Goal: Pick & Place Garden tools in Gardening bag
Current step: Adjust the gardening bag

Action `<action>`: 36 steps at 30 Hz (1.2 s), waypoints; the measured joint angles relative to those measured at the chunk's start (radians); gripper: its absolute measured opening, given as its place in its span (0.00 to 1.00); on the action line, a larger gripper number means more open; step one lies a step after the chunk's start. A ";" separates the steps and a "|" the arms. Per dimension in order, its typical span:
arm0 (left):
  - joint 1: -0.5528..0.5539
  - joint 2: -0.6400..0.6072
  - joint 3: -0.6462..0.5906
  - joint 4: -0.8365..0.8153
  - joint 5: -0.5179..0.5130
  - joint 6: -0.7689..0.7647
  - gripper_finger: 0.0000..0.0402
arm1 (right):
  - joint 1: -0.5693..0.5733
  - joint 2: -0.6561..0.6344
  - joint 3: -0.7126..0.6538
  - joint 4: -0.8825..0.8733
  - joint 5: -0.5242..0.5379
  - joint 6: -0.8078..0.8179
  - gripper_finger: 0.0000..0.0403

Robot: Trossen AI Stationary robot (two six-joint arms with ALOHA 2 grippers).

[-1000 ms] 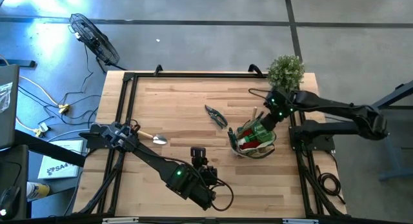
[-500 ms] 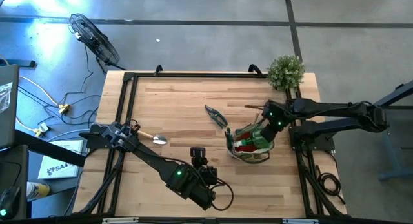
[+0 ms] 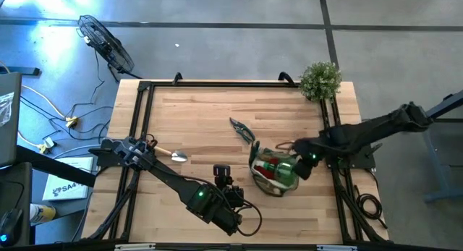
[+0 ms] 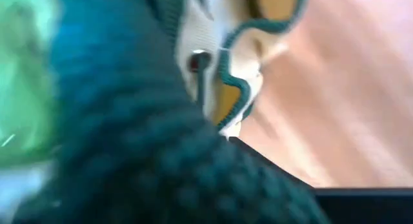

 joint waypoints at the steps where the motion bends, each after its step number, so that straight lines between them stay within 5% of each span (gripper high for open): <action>1: 0.000 0.000 0.000 0.001 0.000 -0.001 0.42 | 0.028 0.000 0.000 0.029 0.002 0.018 0.01; 10: 0.000 0.000 0.000 0.006 0.002 -0.001 0.42 | 0.207 0.000 0.000 0.214 0.039 0.148 0.01; 22: 0.000 0.000 0.000 0.017 0.002 0.005 0.42 | 0.315 0.001 0.000 0.309 0.087 0.113 0.01; 30: 0.000 0.000 0.000 0.017 0.002 0.005 0.42 | 0.341 0.001 0.001 0.032 0.066 0.225 0.01; 36: 0.000 0.000 0.000 0.019 0.002 0.005 0.42 | 0.324 0.001 0.001 -0.192 0.312 0.270 0.01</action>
